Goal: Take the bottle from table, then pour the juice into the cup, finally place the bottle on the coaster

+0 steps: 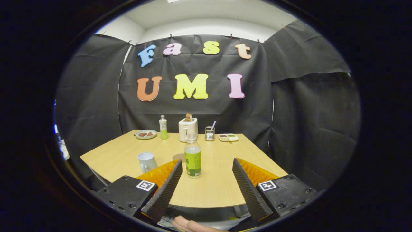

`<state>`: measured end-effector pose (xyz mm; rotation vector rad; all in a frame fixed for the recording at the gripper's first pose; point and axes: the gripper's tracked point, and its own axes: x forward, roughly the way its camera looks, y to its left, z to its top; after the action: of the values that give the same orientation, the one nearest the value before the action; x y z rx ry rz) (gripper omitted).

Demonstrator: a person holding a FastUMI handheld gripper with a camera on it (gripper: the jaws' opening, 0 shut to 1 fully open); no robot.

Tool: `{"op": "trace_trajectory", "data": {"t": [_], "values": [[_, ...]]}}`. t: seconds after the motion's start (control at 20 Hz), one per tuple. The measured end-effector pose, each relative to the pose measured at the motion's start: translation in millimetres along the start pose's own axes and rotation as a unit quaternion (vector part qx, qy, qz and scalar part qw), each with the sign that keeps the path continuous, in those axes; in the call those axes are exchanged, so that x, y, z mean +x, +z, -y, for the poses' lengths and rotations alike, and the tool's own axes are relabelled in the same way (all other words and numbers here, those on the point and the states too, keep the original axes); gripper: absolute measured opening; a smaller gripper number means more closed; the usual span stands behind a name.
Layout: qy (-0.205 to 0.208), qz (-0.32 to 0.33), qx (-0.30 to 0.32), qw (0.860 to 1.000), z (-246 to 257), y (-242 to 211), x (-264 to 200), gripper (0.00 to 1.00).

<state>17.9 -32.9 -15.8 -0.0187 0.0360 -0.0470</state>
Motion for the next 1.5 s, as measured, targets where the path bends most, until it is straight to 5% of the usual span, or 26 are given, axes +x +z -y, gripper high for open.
{"op": "trace_trajectory", "data": {"t": [0.75, 1.5], "values": [[0.023, -0.004, -0.005, 1.000, -21.7, -18.4, 31.1, 1.00], [0.038, 0.044, -0.002, 0.998, -43.0, -36.9, 133.5, 1.00]]}}
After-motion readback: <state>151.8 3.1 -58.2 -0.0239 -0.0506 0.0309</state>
